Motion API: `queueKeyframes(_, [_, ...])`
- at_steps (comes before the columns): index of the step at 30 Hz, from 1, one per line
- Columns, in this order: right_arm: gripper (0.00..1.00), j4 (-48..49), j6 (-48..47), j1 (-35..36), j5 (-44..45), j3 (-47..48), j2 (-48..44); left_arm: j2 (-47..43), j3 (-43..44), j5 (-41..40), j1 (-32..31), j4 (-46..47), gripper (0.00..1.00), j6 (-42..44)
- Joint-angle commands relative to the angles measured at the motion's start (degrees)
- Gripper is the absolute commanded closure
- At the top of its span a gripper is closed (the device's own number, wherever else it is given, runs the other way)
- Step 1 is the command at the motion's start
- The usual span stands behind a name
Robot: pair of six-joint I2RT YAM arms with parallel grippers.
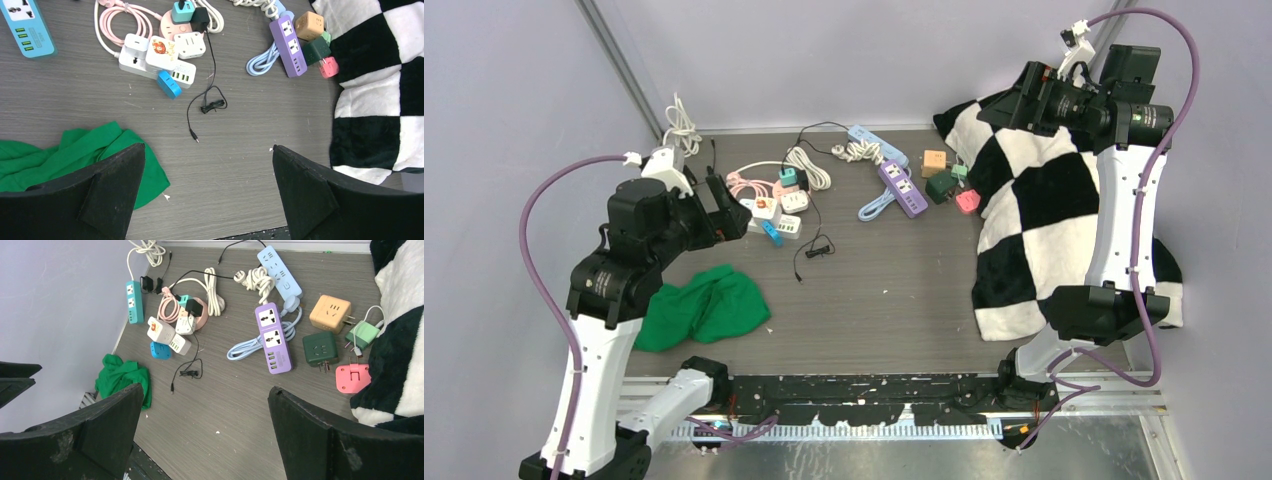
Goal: Pull the plug off the socket
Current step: Reset both arms
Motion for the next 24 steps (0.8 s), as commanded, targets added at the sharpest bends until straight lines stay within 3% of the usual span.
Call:
queueKeyframes(1, [0.00,2.84,1.46,-0.46,-0.30,-0.26,-2.53,-1.16,-0.48,0.64,0.39,2.78,0.00,-0.25])
queueKeyframes(24, [0.00,3.60,1.29,-0.86,-1.35,-1.23,-2.80,-2.31,-2.91,0.90,0.37,2.98,0.00,-0.78])
